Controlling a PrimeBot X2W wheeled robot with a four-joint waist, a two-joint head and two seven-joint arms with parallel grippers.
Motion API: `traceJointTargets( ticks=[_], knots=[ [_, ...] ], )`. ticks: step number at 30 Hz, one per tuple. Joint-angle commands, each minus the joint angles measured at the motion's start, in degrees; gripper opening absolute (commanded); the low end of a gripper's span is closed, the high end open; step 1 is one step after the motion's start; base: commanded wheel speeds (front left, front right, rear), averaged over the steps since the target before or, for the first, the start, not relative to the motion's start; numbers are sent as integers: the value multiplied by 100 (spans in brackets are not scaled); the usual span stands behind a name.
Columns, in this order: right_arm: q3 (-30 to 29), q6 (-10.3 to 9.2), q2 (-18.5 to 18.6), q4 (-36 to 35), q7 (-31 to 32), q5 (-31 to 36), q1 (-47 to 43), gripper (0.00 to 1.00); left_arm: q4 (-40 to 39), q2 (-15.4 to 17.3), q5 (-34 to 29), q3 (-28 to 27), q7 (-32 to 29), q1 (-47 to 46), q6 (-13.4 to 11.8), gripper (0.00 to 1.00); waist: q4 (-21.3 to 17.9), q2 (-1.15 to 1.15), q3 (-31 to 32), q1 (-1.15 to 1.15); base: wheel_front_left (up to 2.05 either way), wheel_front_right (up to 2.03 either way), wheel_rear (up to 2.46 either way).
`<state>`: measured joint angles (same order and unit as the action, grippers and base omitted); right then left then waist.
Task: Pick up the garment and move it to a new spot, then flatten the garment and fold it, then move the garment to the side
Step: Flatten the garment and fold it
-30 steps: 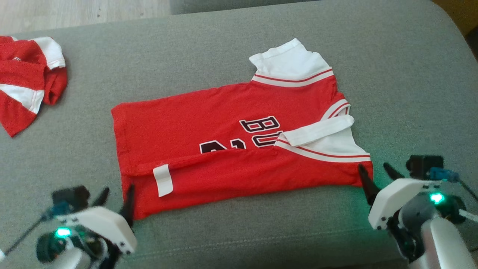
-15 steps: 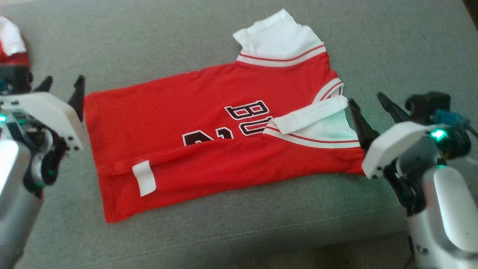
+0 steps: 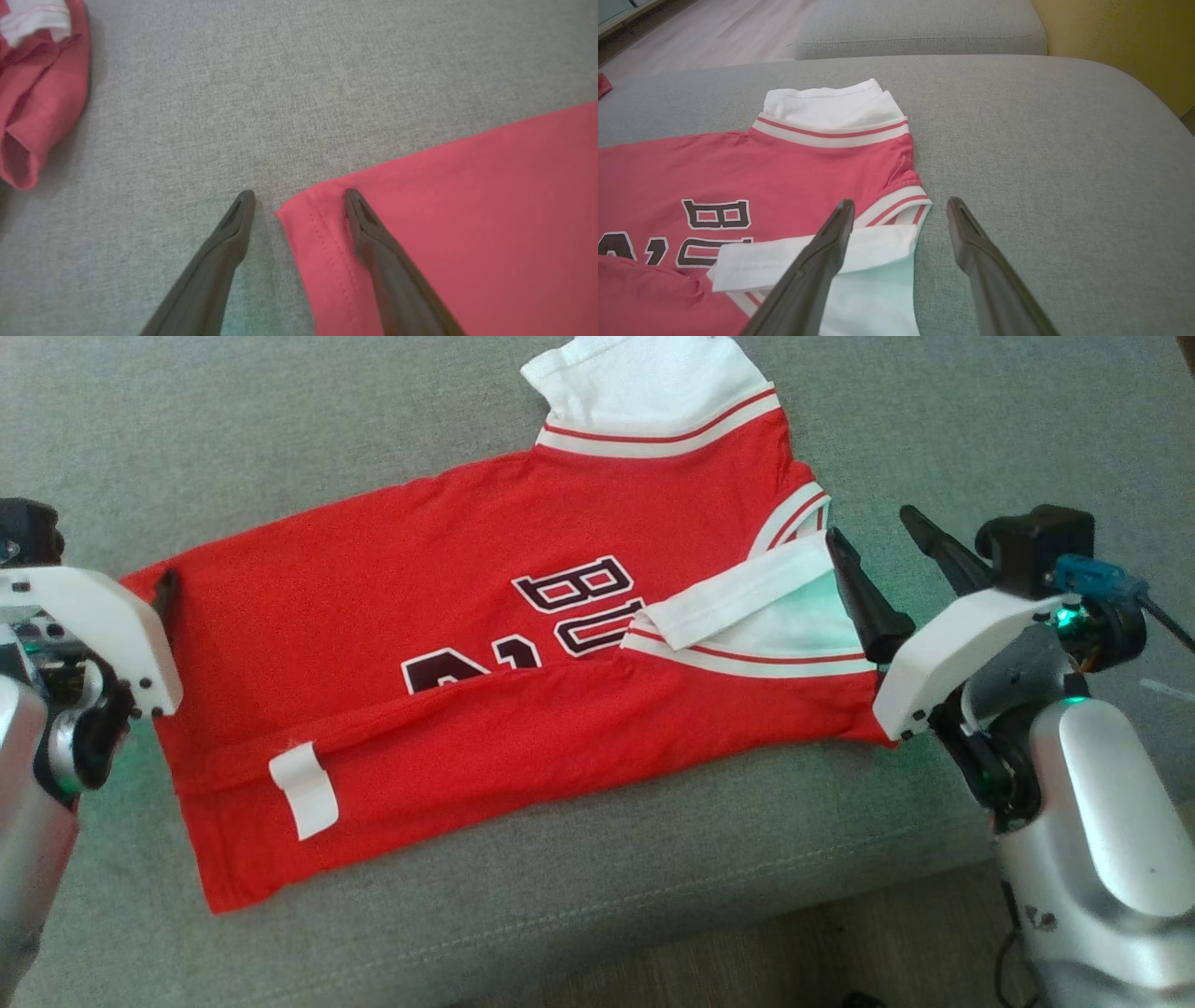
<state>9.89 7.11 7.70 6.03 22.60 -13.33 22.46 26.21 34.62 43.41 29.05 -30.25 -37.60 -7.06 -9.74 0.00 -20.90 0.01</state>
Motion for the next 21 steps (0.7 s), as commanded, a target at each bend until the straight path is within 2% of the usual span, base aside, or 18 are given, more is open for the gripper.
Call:
traceJointTargets(
  ticks=[1, 2, 3, 4, 5, 6, 13, 21],
  knots=[
    [121, 37, 44, -167, -69, -61, 193, 100, -78, 331, 0, -242, -2, -291, 23, 100, 5, 0, -14, -1, 0, 0, 0],
    [129, 37, 58, -147, -76, -64, 234, 100, -66, 328, -16, -231, 17, -303, 24, 60, 11, 0, -18, -1, 0, 0, 0],
    [144, 37, 73, -122, -80, -62, 282, 100, -51, 321, -34, -214, 34, -312, 28, 33, 20, 0, -22, -1, 0, 0, 0],
    [144, 37, 73, -122, -80, -62, 282, 100, -51, 321, -34, -214, 34, -312, 28, 33, 20, 0, -22, -1, 0, 0, 0],
    [161, 37, 81, -95, -83, -60, 340, 100, -33, 309, -45, -201, 58, -324, 39, 7, 31, 0, -27, -1, 0, 0, 0],
    [190, 37, 89, -59, -72, -61, 407, 100, -18, 288, -44, -186, 72, -335, 62, 0, 47, 0, -30, -1, 0, 0, 0],
    [268, 37, 193, 476, 148, -38, 1424, 100, -178, 84, -122, -32, 231, -556, 251, 0, 384, 0, -73, -1, 0, 0, 0],
    [-169, 37, 147, 2297, 577, 122, 3078, 100, -722, -288, -319, 186, 520, -942, 372, 0, 1135, 0, -305, -1, 0, 0, 0]
  ],
)
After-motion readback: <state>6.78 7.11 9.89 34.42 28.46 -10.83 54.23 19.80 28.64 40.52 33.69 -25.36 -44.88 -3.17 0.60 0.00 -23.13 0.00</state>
